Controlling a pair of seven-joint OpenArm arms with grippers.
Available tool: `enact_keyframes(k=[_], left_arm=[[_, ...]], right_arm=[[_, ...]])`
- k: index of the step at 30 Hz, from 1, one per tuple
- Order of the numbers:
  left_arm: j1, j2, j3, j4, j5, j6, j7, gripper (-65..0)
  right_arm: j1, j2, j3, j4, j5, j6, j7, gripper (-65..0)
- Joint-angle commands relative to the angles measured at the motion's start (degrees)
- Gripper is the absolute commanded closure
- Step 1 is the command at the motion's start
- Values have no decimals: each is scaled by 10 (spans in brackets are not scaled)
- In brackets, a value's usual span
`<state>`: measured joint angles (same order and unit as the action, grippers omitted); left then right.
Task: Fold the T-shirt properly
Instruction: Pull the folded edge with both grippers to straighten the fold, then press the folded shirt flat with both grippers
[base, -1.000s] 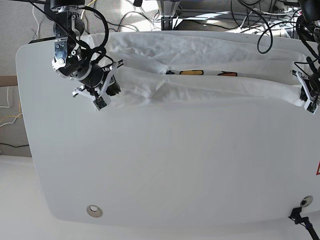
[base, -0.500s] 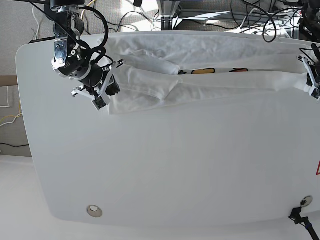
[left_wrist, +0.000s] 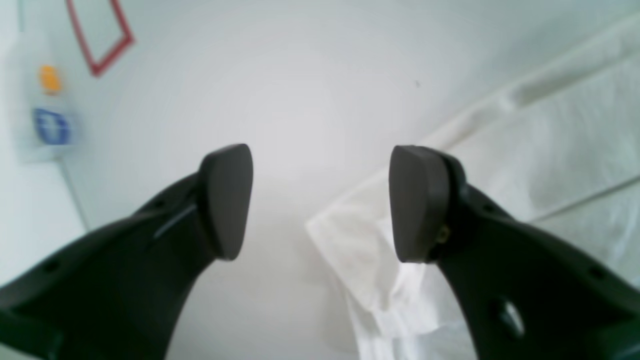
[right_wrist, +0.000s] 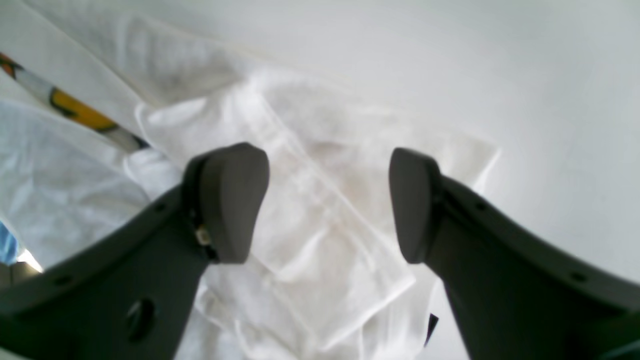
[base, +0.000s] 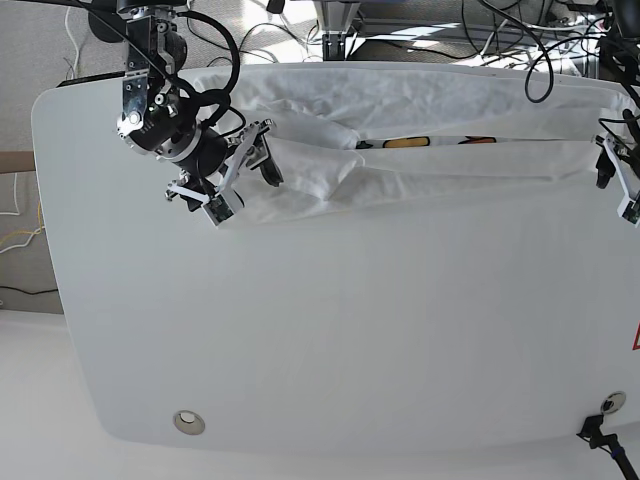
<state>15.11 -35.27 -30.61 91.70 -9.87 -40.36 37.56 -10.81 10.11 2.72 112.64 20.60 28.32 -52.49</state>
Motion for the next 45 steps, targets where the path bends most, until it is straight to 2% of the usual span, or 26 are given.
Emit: enact_keyframes(k=[1, 5, 6, 9, 10, 11, 12, 14, 15, 18, 24, 28, 32, 36, 41, 45], left_arm=[[-8, -2, -28, 28, -2, 4, -7, -370], [-16, 46, -45, 93, -2, 4, -4, -359], [-5, 65, -42, 99, 1, 4, -2, -359], [23, 86, -19, 102, 1, 4, 8, -358], [32, 91, -10, 101, 1, 4, 9, -343], [40, 100, -6, 99, 2, 4, 9, -291], [47, 107, -5, 98, 2, 4, 9, -220], [56, 118, -5, 85, 2, 4, 9, -33], [56, 120, -5, 72, 2, 4, 9, 0], [57, 120, 2, 32, 9, 4, 9, 0], [9, 120, 63, -51, 89, 4, 8, 0], [-44, 120, 99, -76, 90, 4, 8, 0], [-72, 120, 117, -77, 90, 4, 9, 0], [-79, 120, 97, -28, 88, 4, 9, 0], [-76, 120, 1, 44, 87, 4, 9, 0], [-76, 118, -63, 41, 87, 4, 9, 0]], right_arm=[[4, -20, 4, 11, 1, -1, 14, -348], [-6, -73, 3, 6, 2, -1, 14, -246], [-8, -82, 3, -2, 2, -1, 14, -204], [-11, -90, 3, -35, 2, -1, 14, -4], [-11, -94, 3, -49, 2, -1, 14, 0], [-11, -95, 3, -66, 1, -1, 14, 0], [-11, -95, 3, -82, 1, -1, 14, 0], [-11, -94, 3, -110, 1, -1, 14, 0], [-11, -94, 4, -122, -1, -1, 14, 0], [-9, -91, 6, -149, -4, -1, 15, 0], [-5, -40, 6, -177, -4, -4, 66, 0], [28, -9, 7, -226, -2, -4, 67, 0], [48, 6, 7, -249, -4, -5, 83, 0], [53, 8, 7, -249, -3, -5, 83, 0], [53, 6, 7, -249, -3, -5, 83, 0], [52, 5, 7, -249, 0, -3, 83, 0]])
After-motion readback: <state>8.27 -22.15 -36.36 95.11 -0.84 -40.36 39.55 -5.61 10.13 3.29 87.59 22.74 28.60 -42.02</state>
